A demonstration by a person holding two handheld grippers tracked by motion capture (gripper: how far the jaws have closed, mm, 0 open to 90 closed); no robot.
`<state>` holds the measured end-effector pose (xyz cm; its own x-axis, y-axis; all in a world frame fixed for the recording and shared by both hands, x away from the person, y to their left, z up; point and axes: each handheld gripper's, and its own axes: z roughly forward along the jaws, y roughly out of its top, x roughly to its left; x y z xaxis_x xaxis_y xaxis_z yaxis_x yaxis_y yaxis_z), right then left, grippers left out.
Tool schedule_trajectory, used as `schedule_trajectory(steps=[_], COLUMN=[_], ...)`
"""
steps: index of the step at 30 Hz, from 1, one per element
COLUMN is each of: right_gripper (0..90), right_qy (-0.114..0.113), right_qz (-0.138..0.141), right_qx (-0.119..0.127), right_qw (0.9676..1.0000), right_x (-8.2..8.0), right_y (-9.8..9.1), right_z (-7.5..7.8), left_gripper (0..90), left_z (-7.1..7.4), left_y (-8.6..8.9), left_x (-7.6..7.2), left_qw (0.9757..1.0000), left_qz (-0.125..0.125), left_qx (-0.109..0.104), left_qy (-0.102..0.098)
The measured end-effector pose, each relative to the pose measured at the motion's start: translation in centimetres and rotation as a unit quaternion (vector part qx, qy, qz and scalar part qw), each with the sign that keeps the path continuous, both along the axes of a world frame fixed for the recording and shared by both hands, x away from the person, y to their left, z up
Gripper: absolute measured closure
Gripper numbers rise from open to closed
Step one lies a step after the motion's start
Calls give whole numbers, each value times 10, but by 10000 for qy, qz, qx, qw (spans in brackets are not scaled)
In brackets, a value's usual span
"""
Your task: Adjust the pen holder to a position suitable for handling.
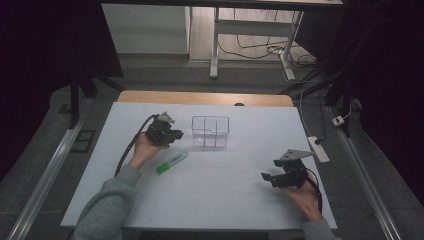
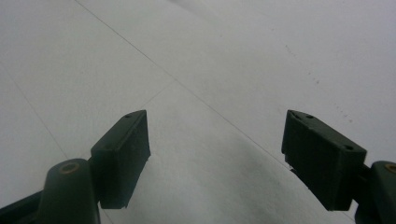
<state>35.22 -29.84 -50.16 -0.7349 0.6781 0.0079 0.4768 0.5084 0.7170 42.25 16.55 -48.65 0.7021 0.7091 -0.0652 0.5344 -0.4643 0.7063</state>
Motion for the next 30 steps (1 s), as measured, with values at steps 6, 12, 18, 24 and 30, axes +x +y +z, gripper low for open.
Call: schedule_trajectory(steps=[6,12,18,24,30], right_gripper=[230,230,231,230,230], right_qy=[28,16,-20,-21,-19], right_qz=[27,30,30,60,96], right_qx=[118,125,172,124,116], right_qw=[9999,9999,9998,9999,9999], right_x=[1,1,0,0,1], right_y=[0,0,0,1,2], right_z=[0,0,1,1,0], left_gripper=[531,434,396,375,348], left_z=[11,16,21,23,23], left_y=[11,18,24,30,31], left_x=[-21,-37,-49,-62,-65], left_qw=[10000,9997,9996,9990,9978], left_qz=[17,-70,-116,-220,-371], left_qx=[-34,114,137,260,328], left_qy=[69,207,230,291,444])
